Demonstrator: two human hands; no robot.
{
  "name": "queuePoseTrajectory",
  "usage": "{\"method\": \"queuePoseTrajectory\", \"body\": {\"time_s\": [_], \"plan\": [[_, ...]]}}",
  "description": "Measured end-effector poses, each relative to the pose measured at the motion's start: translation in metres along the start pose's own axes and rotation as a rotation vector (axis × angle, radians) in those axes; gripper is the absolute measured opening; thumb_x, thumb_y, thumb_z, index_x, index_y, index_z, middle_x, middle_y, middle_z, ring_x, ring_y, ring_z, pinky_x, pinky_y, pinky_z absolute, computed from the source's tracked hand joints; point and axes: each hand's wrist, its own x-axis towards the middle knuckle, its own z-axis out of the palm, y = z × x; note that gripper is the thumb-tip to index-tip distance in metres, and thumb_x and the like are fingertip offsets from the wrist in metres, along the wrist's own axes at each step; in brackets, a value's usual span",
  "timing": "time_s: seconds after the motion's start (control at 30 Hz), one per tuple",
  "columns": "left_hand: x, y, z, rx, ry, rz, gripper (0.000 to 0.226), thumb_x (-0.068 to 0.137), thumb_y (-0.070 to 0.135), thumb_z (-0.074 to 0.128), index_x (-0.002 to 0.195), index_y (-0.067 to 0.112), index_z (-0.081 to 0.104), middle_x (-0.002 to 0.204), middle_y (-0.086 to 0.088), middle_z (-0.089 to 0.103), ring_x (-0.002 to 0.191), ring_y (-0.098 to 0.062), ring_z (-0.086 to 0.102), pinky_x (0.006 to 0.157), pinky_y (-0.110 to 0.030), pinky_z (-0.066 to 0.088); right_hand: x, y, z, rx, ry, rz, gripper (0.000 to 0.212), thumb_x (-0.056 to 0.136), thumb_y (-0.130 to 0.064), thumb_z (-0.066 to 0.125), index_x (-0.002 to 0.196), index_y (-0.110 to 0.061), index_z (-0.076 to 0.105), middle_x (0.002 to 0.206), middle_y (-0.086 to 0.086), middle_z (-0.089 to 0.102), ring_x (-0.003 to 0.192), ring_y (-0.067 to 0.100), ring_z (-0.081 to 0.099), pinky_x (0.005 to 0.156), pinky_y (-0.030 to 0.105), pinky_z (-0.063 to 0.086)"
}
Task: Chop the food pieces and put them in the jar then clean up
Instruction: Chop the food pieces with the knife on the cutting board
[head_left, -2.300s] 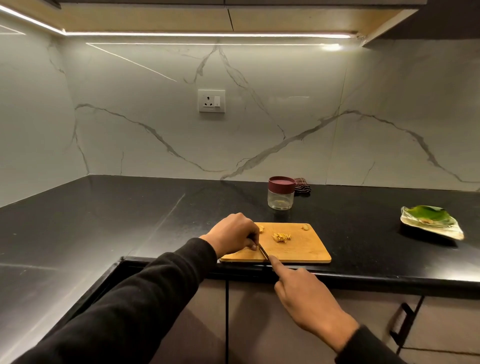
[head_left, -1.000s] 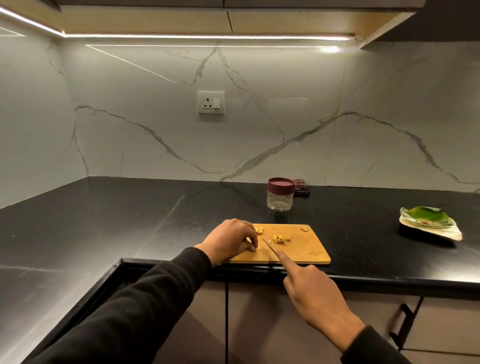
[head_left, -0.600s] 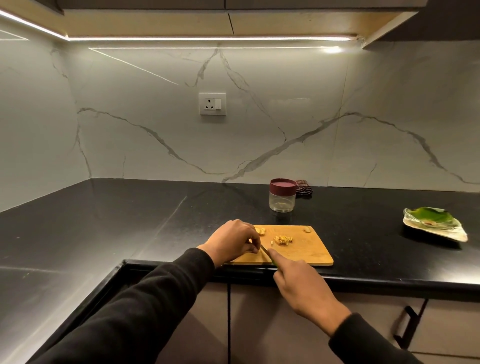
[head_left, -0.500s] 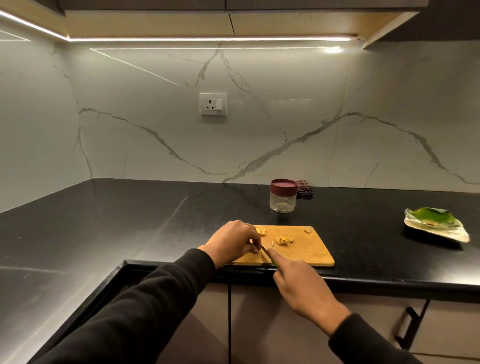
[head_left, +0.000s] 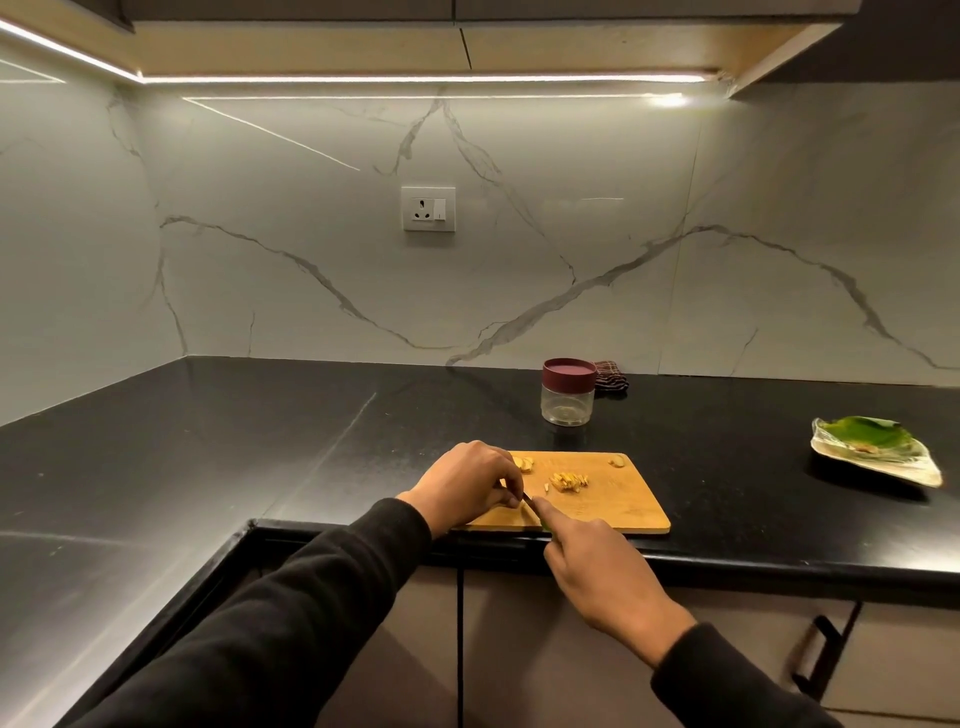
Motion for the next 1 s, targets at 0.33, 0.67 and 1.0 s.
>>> {"method": "queuePoseTrajectory", "body": {"time_s": [0.33, 0.67, 1.0], "plan": [[0.0, 0.0, 0.003, -0.016, 0.023, -0.035, 0.01, 0.09, 0.027, 0.073, 0.099, 0.026, 0.077, 0.104, 0.009, 0.071, 0.091, -0.004, 0.064, 0.087, -0.025, 0.057, 0.0, 0.002, 0.001, 0.035, -0.031, 0.02, 0.056, 0.107, -0.031, 0.039, 0.158, -0.041, 0.019, 0.096, -0.005, 0.06, 0.078, 0.006, 0.055, 0.064, 0.019, 0.041], [0.0, 0.0, 0.002, -0.017, 0.024, -0.031, 0.009, 0.089, 0.025, 0.074, 0.098, 0.025, 0.076, 0.1, 0.009, 0.071, 0.088, -0.005, 0.064, 0.085, -0.026, 0.057, -0.035, 0.006, -0.008, -0.107, -0.013, 0.03, 0.059, 0.108, -0.03, 0.035, 0.158, -0.046, 0.01, 0.088, -0.007, 0.053, 0.074, 0.008, 0.05, 0.069, 0.024, 0.039], [0.001, 0.001, 0.003, 0.013, -0.024, -0.016, 0.021, 0.092, 0.026, 0.071, 0.112, 0.029, 0.074, 0.114, 0.008, 0.068, 0.097, -0.005, 0.065, 0.089, -0.026, 0.057, -0.037, 0.007, -0.011, -0.275, -0.004, 0.043, 0.061, 0.109, -0.028, 0.032, 0.157, -0.05, 0.0, 0.091, -0.004, 0.053, 0.076, 0.013, 0.051, 0.071, 0.027, 0.043]]}}
